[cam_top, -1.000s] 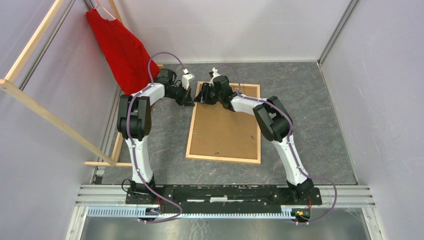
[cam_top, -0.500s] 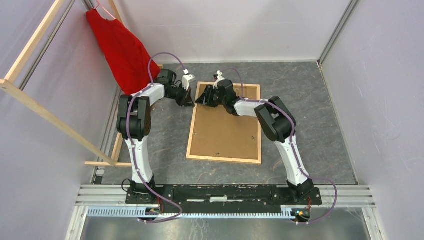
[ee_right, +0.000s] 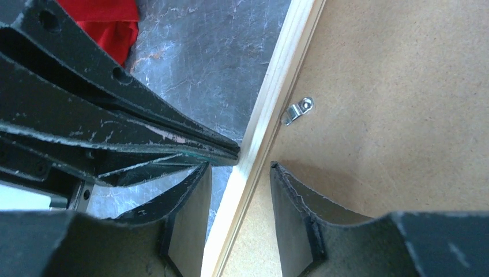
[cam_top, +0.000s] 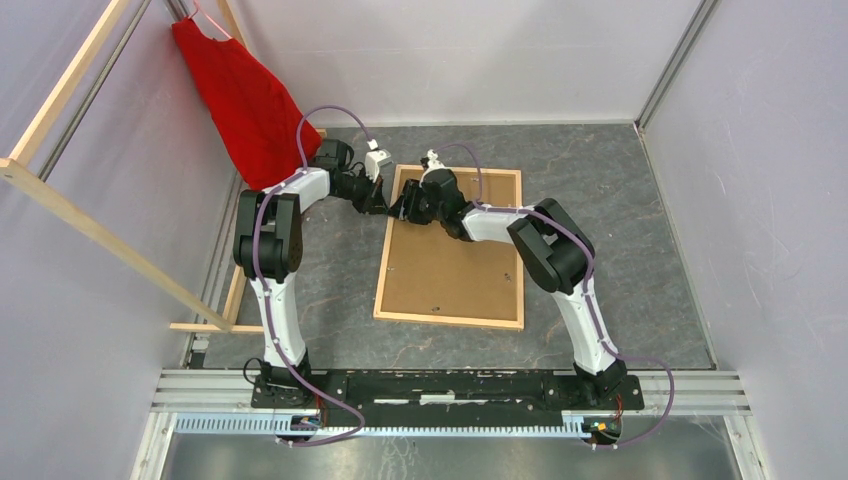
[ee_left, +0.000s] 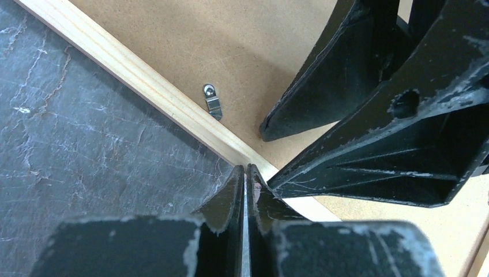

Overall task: Put the photo into the frame
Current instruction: Install the photo frame at the center of the board, then adjust the photo frame at the center of the board.

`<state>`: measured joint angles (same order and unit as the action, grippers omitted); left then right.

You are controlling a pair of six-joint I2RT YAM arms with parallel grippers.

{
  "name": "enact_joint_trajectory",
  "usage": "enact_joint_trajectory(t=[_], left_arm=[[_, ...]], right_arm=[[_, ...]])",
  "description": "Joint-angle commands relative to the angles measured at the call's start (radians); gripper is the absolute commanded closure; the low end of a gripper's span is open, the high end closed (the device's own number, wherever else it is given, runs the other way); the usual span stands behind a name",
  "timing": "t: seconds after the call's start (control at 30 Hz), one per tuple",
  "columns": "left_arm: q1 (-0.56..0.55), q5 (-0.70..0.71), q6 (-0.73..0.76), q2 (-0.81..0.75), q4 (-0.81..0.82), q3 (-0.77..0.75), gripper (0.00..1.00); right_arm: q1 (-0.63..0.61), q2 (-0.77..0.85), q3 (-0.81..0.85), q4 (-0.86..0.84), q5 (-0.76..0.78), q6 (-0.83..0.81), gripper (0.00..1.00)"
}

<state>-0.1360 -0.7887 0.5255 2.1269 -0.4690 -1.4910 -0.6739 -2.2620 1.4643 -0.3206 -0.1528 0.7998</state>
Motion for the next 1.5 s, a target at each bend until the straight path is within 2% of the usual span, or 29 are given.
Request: enact_joint_trajectory(t=[0.0,0.37,0.5,0.7,0.77,0.83,0.9,1.0,1.13,1.17,1.23,1.37,1.47], left_arm=[[-0.033,0.040,0.060,0.027,-0.137,0.061,0.92],[-0.032,0.045,0.074,0.003,-0.137,0.087,0.92],[-0.019,0.051,0.102,-0.025,-0.183,0.078,0.92],[0.043,0.083,0.177,-0.090,-0.285,0.048,0.86],[0.040,0.108,0.205,-0.119,-0.295,0.086,0.84],[0.027,0.124,0.228,-0.142,-0.295,0.129,0.84],[0.004,0.155,0.241,-0.176,-0.273,0.204,0.83],[-0.046,0.221,0.252,-0.221,-0.210,0.315,0.83],[-0.110,0.268,0.250,-0.265,-0.172,0.400,0.83],[-0.126,0.278,0.249,-0.276,-0.166,0.418,0.84],[-0.154,0.290,0.248,-0.296,-0.153,0.447,0.84],[-0.206,0.308,0.248,-0.319,-0.152,0.486,0.84],[-0.241,0.310,0.253,-0.335,-0.152,0.505,0.84]], right_arm=[[-0.002,-0.038,0.056,0.024,0.073,0.010,0.53],[0.007,-0.099,0.139,-0.011,0.119,-0.020,0.55],[0.035,-0.084,0.133,-0.073,-0.001,-0.047,0.47],[0.090,0.138,-0.070,-0.140,-0.141,-0.060,0.22],[0.122,0.213,-0.141,-0.135,-0.181,-0.050,0.16],[0.162,0.304,-0.232,-0.135,-0.194,-0.039,0.02],[0.214,0.389,-0.304,-0.065,-0.170,-0.059,0.02],[0.313,0.520,-0.408,0.082,-0.038,-0.119,0.02],[0.423,0.643,-0.522,0.171,0.135,-0.177,0.02],[0.440,0.651,-0.535,0.181,0.185,-0.191,0.02],[0.473,0.632,-0.538,0.180,0.185,-0.209,0.02],[0.492,0.476,-0.423,0.217,0.053,-0.222,0.02],[0.474,0.370,-0.352,0.160,-0.063,-0.188,0.02]])
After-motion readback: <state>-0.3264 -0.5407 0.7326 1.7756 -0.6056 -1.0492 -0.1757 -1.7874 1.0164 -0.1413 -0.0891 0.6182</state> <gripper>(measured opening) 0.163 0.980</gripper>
